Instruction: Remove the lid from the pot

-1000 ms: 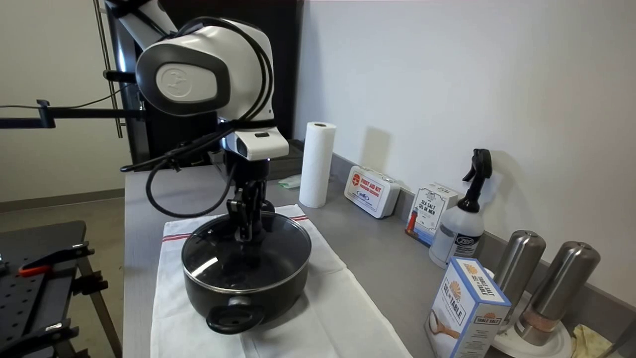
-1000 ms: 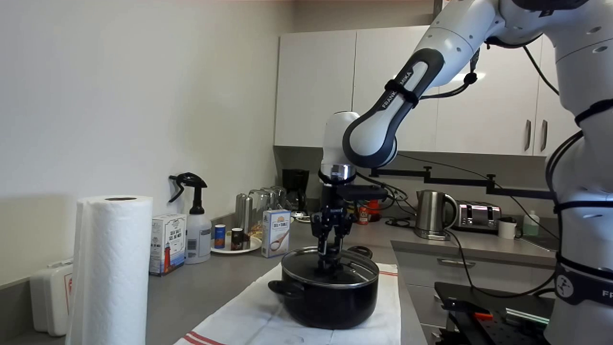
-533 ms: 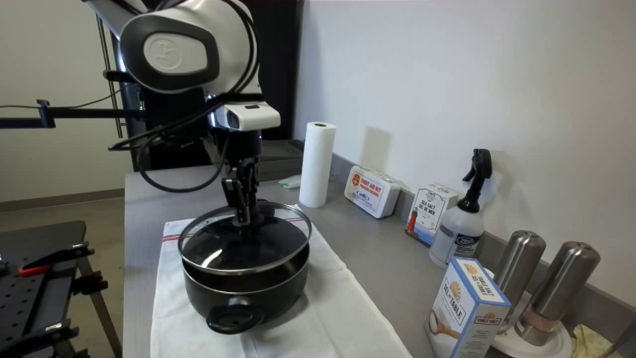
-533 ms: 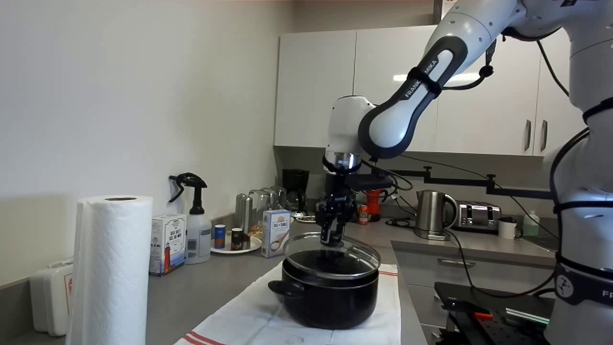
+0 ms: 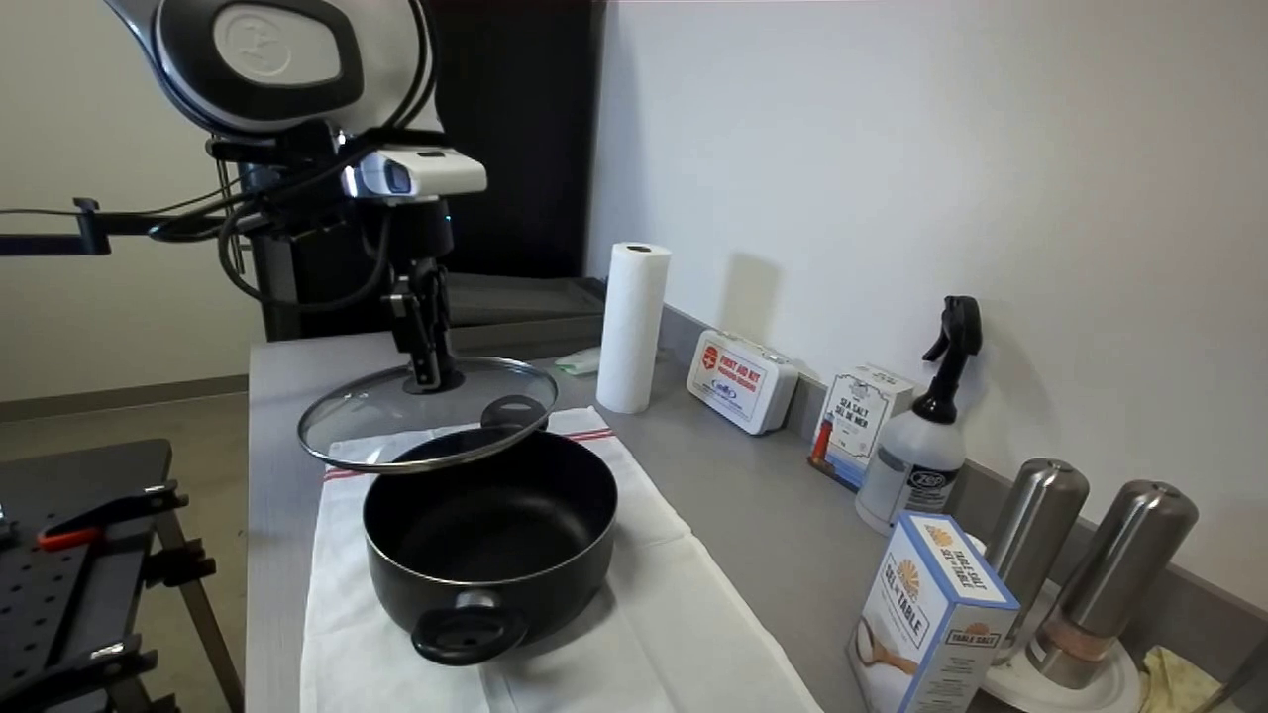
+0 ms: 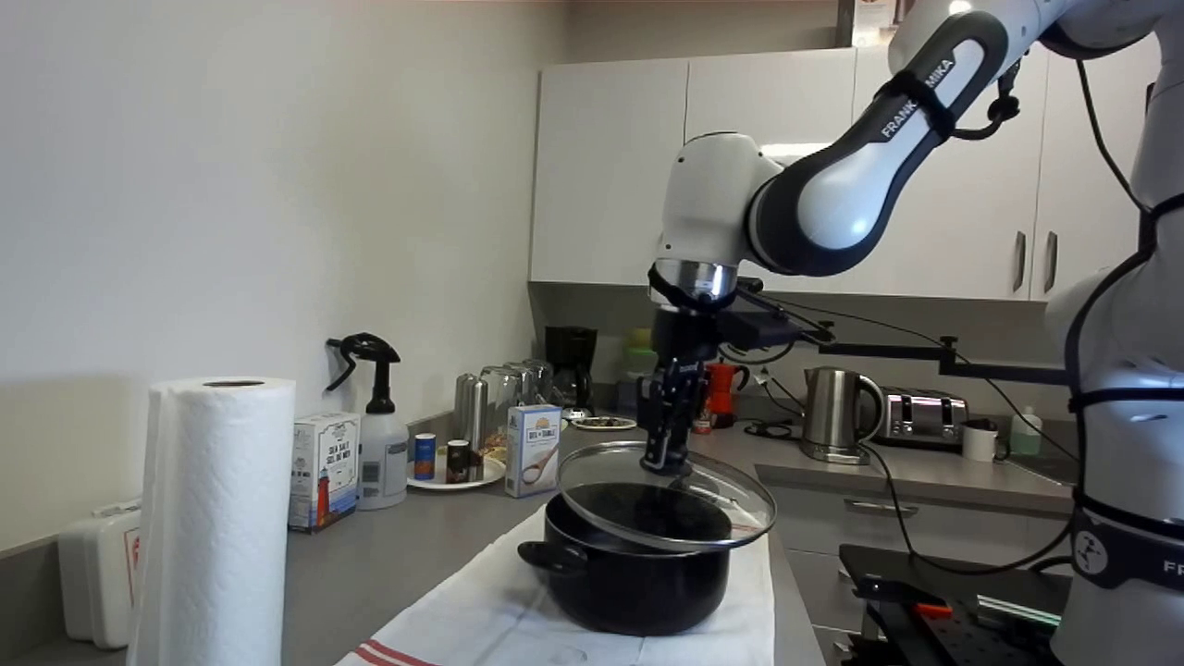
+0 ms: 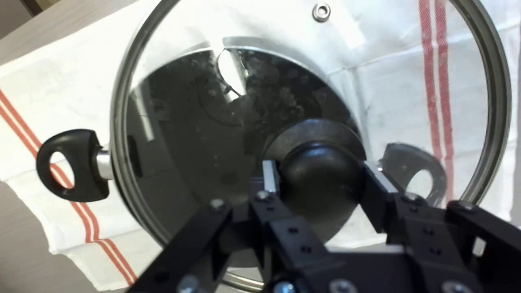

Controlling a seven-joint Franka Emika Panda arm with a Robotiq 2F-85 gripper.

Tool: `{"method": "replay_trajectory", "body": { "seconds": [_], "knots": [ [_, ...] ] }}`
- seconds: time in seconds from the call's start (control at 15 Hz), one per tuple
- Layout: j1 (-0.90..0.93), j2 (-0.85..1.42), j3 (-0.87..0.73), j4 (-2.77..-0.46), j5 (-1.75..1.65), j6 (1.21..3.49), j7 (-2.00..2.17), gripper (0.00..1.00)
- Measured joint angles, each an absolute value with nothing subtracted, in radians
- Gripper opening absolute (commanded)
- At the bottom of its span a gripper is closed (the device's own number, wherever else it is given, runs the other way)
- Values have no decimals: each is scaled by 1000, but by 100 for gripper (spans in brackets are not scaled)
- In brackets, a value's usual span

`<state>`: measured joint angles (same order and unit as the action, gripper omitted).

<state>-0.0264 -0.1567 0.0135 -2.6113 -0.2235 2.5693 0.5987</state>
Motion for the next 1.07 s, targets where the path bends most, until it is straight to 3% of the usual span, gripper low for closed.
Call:
{"method": "replay_trajectory", "body": {
  "seconds": [0.53,1.07],
  "knots": [
    [81,-179,201,-2678,-220,2579,600,25],
    [114,-54,242,-2674,-224,2723,598,25]
  ]
}}
